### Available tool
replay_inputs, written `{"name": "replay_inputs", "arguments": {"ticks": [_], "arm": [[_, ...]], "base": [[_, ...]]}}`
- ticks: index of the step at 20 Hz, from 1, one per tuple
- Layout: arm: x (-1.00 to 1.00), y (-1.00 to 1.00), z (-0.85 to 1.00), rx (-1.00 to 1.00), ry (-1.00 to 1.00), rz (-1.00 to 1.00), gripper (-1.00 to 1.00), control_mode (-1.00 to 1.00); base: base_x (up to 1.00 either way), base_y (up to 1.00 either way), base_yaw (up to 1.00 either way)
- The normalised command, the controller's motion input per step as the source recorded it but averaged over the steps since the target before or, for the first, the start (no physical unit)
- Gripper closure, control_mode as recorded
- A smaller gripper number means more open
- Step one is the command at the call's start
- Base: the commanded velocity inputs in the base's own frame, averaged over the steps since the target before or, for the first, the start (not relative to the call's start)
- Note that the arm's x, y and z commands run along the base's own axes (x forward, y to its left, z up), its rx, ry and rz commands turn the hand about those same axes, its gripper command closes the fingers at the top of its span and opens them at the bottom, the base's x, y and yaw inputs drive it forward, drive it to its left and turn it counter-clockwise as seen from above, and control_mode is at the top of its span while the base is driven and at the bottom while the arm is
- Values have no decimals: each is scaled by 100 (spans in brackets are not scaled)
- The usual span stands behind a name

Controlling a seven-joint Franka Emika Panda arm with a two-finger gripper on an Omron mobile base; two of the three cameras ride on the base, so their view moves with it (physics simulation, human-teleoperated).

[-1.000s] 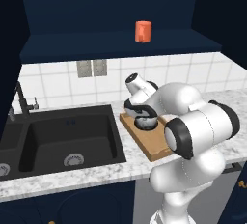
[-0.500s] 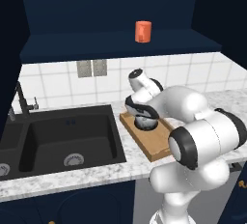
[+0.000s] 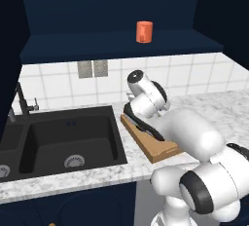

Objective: Pick the kettle from the counter and place it on the tray. Then pick the mug from the cabinet and place it on the tray. Then close the cabinet doors.

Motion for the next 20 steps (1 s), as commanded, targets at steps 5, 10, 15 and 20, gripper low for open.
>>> {"name": "replay_inputs", "arguments": {"ticks": [5, 10, 15, 20], "arm": [[-54, 0, 37, 0, 1, 2, -100, -100], [-27, -1, 41, 3, -3, 14, -100, -100], [-64, 0, 100, 1, -9, 42, -100, -100], [-18, 0, 100, 6, -9, 34, -100, -100]], "base": [[0, 0, 0], [0, 0, 0], [0, 0, 0], [0, 0, 0]]}}
